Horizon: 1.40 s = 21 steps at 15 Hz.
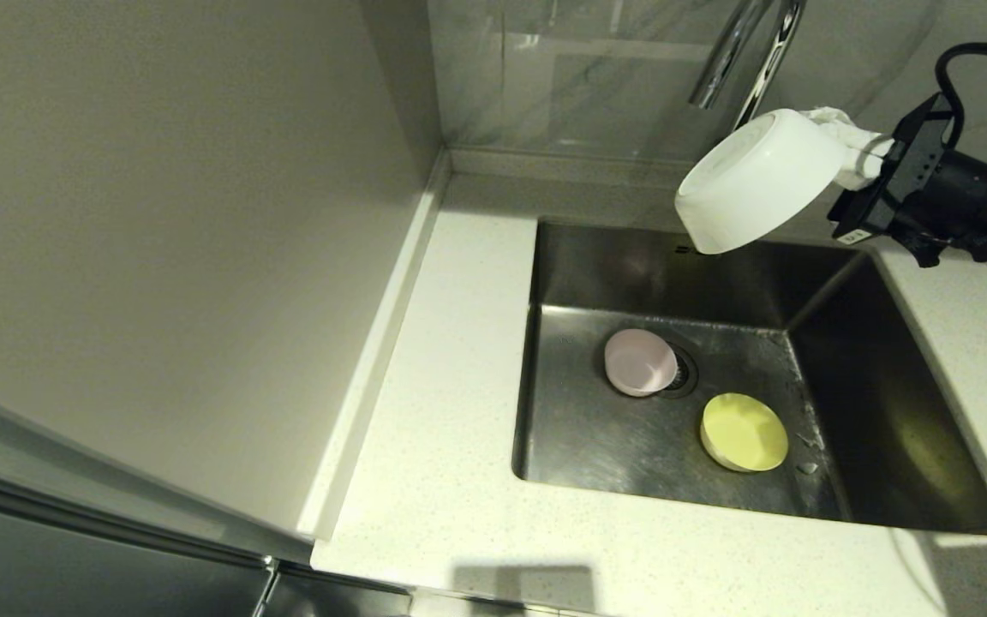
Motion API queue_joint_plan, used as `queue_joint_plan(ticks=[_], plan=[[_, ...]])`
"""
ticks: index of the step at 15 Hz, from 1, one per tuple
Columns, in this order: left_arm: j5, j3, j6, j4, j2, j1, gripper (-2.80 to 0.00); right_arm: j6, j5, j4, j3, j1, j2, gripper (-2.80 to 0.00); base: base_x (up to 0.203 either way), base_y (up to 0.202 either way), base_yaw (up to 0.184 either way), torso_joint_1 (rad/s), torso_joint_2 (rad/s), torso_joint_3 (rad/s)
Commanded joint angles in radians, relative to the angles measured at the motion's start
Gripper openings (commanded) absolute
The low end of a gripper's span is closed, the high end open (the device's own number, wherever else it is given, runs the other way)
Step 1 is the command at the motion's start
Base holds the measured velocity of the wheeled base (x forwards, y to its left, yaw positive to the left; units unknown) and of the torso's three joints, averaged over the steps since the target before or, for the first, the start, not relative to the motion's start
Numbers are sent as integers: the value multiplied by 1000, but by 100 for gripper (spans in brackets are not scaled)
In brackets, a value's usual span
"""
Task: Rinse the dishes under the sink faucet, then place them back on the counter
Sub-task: Put a bowl back to the table from the sink
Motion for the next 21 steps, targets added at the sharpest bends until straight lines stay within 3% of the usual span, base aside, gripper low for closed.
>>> queue_joint_plan(ticks=[1,5,8,11,13,16,19,21], plan=[[0,0,-1,0,-2,0,-280,17,4,-38,25,-9,-5,-280,0,0,0,0,0,0],[0,0,-1,0,-2,0,-280,22,-6,-38,-120,-28,0,-280,0,0,0,0,0,0],[0,0,-1,0,-2,0,-280,112,-154,-40,-259,-36,13,-280,0,0,0,0,0,0],[0,0,-1,0,-2,0,-280,109,-134,-54,-159,-46,11,-280,0,0,0,0,0,0],[0,0,-1,0,-2,0,-280,59,-16,-83,-66,-61,1,-280,0,0,0,0,0,0],[0,0,-1,0,-2,0,-280,-37,105,-89,-69,-144,-6,-280,0,0,0,0,0,0],[0,0,-1,0,-2,0,-280,-176,398,-87,-53,-205,-8,-280,0,0,0,0,0,0],[0,0,-1,0,-2,0,-280,-323,522,-87,-17,-263,-7,-280,0,0,0,0,0,0]])
